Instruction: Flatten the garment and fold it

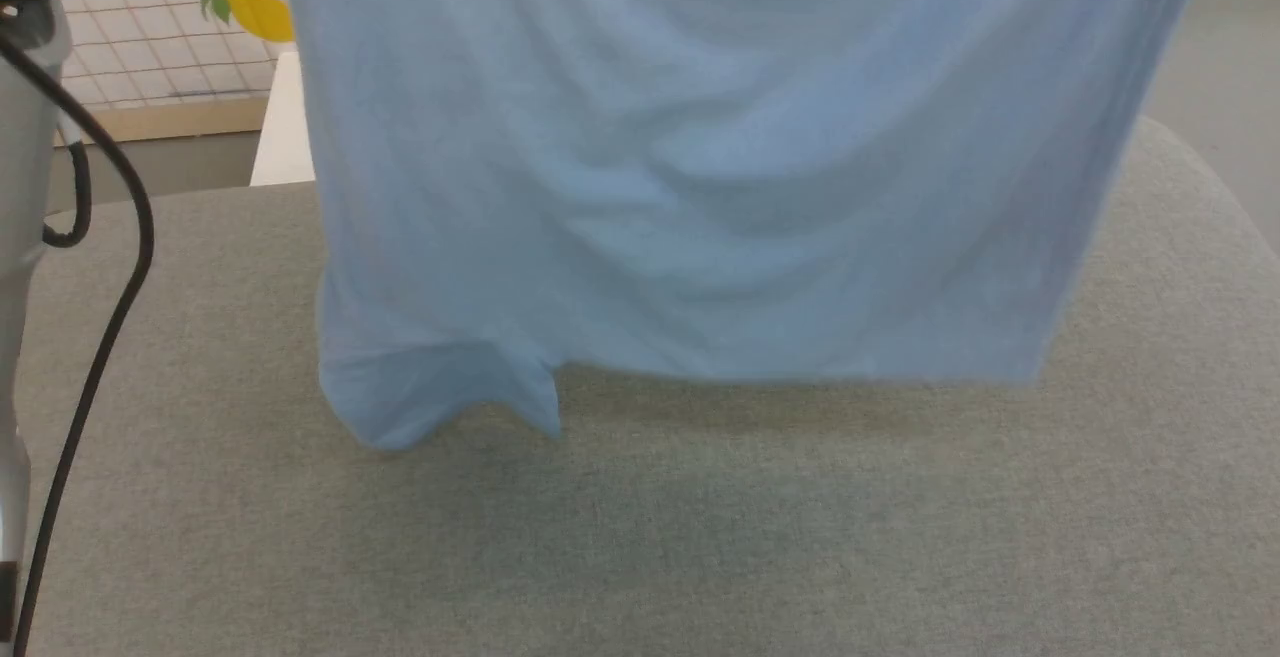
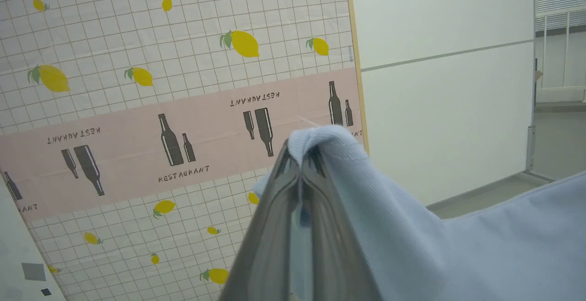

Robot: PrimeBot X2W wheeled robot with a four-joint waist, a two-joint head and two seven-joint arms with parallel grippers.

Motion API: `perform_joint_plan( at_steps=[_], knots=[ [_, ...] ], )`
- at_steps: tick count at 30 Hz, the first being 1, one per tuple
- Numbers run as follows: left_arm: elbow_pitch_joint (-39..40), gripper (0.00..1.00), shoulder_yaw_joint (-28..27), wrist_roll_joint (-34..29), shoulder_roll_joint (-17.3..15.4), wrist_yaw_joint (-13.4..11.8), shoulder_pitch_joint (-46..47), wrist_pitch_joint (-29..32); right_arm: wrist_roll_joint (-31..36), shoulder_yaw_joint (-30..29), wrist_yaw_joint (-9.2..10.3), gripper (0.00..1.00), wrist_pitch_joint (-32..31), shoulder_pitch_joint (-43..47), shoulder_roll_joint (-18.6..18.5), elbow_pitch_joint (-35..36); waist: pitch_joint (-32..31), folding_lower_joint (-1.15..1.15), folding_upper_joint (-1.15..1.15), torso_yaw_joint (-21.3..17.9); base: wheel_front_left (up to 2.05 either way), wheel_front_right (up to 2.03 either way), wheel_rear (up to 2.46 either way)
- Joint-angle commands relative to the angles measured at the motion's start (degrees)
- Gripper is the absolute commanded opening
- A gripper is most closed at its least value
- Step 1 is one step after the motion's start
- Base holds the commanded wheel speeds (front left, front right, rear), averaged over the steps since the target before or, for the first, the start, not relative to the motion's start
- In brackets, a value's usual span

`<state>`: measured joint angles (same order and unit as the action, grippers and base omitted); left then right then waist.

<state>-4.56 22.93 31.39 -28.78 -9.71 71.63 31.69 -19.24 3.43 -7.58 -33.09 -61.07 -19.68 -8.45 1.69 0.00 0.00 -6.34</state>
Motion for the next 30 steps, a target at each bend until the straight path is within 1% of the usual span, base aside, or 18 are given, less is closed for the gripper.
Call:
perform_joint_plan(
  at_steps=[1, 4, 6, 11, 16, 18, 24, 27, 30],
  knots=[
    [-0.7, 0.0, -0.2, 0.8, -0.1, -0.4, 1.1, 0.8, -0.4, 0.2, 0.09, 0.0, -0.6, -0.9, 0.0, -0.3, 0.7, 0.0, 0.0, -0.5, 0.0, 0.0, 0.0],
    [-2.4, 0.0, 0.1, 0.8, -0.3, -0.2, 2.5, 2.1, -0.2, 0.3, 0.09, 0.0, -1.3, -1.6, 0.2, -1.2, 2.8, 0.0, 0.0, -1.0, 0.0, 0.0, 0.0],
    [-3.3, 0.0, 0.8, 0.0, -0.8, 0.4, 4.0, 2.5, 0.3, 0.6, 0.09, 0.0, -1.6, -2.7, 0.7, -1.9, 4.8, 0.0, 0.0, -1.6, 0.0, 0.0, 0.0],
    [-6.5, 0.0, 2.0, -3.9, -0.3, 0.2, 10.6, 0.6, 2.6, 2.2, 0.09, 0.0, -1.1, -9.2, 2.1, -6.1, 11.7, 0.0, 0.0, -3.6, 0.0, 0.0, 0.0],
    [-11.0, 0.0, 2.2, -7.5, 2.3, -1.3, 18.9, -4.8, 5.3, 3.2, 0.09, 0.0, 2.2, -17.7, 3.6, -11.5, 18.2, 0.0, 0.0, -4.2, 0.0, 0.0, 0.0],
    [-12.7, 0.0, 2.3, -8.9, 3.0, -1.4, 22.6, -7.1, 6.6, 3.3, 0.09, 0.0, 4.0, -21.2, 4.0, -13.8, 20.8, 0.0, 0.0, -4.2, 0.0, 0.0, 0.0],
    [-17.4, 0.0, 2.1, -11.8, 4.9, -2.1, 30.2, -15.0, 9.9, 2.6, 0.09, 0.0, 9.8, -28.9, 4.5, -20.5, 26.9, 0.0, 0.0, -2.3, 0.0, 0.0, 0.0],
    [-18.8, 0.0, 2.1, -12.4, 5.4, -2.0, 32.1, -18.6, 10.9, 2.1, 0.09, 0.0, 12.7, -31.5, 4.2, -22.9, 29.9, 0.0, 0.0, -0.9, 0.0, 0.0, 0.0],
    [-20.3, 0.0, 2.0, -12.4, 5.6, -1.1, 32.6, -22.6, 12.3, 1.9, 0.09, 0.0, 16.2, -33.3, 3.5, -25.2, 32.6, 0.0, 0.0, 0.5, 0.0, 0.0, 0.0]
  ],
)
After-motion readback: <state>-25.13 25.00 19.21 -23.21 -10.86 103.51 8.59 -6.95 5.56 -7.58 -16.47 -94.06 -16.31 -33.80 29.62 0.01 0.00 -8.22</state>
